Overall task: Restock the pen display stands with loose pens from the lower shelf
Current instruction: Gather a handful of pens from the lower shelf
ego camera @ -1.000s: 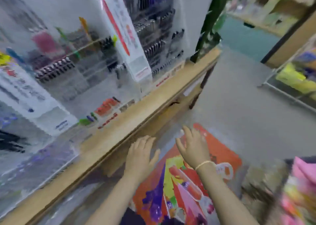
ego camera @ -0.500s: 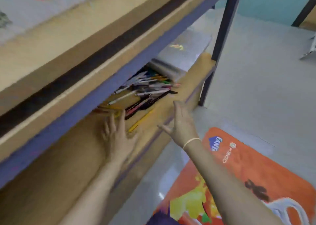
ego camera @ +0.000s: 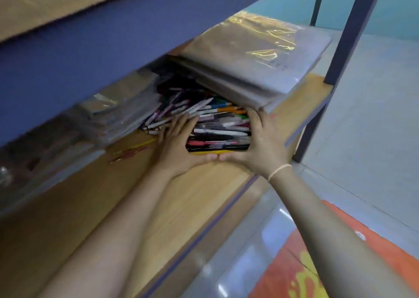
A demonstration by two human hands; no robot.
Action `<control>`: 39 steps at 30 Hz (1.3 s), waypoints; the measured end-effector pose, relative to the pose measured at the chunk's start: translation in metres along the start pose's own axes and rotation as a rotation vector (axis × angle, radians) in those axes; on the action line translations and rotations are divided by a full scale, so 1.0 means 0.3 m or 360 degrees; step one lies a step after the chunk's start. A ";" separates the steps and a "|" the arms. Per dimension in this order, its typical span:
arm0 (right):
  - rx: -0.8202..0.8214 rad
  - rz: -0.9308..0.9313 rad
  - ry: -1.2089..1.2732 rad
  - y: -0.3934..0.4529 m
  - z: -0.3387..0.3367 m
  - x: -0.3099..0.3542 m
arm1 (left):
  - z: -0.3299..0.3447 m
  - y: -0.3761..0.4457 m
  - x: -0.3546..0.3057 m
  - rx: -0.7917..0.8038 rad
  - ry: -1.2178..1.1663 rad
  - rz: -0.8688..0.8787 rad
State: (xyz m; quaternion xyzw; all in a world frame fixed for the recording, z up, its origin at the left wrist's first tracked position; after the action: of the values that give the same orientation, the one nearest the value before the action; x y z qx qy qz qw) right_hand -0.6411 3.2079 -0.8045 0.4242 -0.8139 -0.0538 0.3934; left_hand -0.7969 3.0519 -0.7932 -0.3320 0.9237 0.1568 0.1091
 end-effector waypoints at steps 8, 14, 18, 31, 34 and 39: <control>0.0081 -0.0133 0.0004 -0.006 -0.009 -0.007 | 0.002 0.045 -0.045 -0.0100 0.0002 0.0035; 0.0146 -0.0202 -0.0126 -0.016 -0.033 -0.037 | 0.002 0.036 -0.058 -0.0079 -0.0156 0.0122; 0.0132 -0.0167 -0.0010 -0.004 -0.041 -0.060 | -0.010 0.029 -0.105 0.0153 -0.0029 0.0218; 0.0261 -0.0123 0.0229 0.007 -0.076 -0.079 | 0.018 0.039 -0.113 0.0016 -0.0022 0.0186; 0.0198 -0.0120 0.0206 0.001 -0.070 -0.076 | 0.010 0.061 -0.151 0.0047 0.0108 0.0232; -0.0006 -0.0015 0.0318 0.005 -0.059 -0.060 | -0.016 0.083 -0.191 0.0034 0.0188 0.0249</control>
State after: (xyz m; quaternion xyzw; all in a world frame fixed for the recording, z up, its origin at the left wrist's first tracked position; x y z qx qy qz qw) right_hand -0.6238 3.2264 -0.8025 0.4304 -0.7686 -0.0147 0.4731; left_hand -0.7702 3.1015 -0.7659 -0.2662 0.9533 0.1352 0.0455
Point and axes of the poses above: each hand's wrist, its own y-axis towards the middle knuckle, its own z-axis out of the palm, x = y × z, the point moved 3 cm from there along y, towards the middle knuckle, and after that the axes turned 7 degrees about -x, right-handed, at the moved point
